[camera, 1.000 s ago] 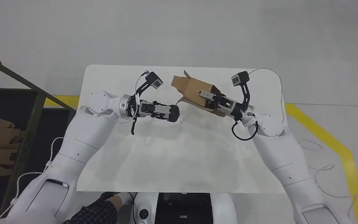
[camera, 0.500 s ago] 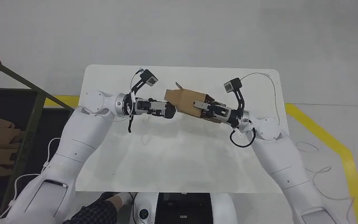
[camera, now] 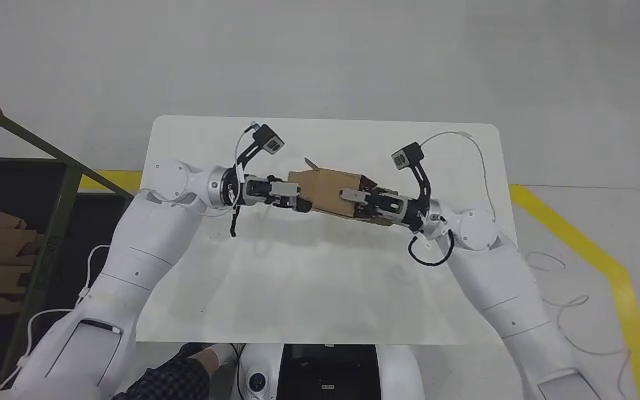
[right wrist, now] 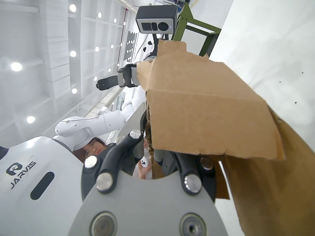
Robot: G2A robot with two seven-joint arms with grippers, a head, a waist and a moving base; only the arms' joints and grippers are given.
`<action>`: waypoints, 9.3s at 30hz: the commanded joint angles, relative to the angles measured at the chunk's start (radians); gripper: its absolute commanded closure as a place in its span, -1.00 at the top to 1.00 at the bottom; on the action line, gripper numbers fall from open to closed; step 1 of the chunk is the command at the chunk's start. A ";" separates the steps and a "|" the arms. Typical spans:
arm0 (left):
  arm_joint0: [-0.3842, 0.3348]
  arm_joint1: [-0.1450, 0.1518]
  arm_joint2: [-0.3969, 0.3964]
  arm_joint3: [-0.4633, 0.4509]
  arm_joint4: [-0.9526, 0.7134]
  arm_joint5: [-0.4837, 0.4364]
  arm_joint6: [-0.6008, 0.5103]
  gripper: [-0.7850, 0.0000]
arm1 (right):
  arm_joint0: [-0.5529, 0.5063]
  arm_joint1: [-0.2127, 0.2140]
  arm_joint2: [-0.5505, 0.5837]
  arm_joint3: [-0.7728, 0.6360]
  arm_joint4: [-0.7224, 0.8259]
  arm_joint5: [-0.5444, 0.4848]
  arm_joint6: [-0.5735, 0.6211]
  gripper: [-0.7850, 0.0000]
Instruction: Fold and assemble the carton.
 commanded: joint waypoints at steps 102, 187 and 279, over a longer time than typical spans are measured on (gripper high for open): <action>-0.006 0.031 -0.007 -0.025 0.433 0.026 0.149 1.00 | -0.016 0.013 0.033 -0.026 0.086 -0.005 0.131 -1.00; -0.048 0.023 0.047 0.031 0.401 -0.005 0.142 1.00 | 0.003 0.001 0.014 0.002 0.149 0.012 0.172 -1.00; -0.036 0.049 0.275 0.006 2.146 -0.612 1.924 0.95 | 0.094 -0.016 -0.022 0.135 0.193 0.172 0.274 -1.00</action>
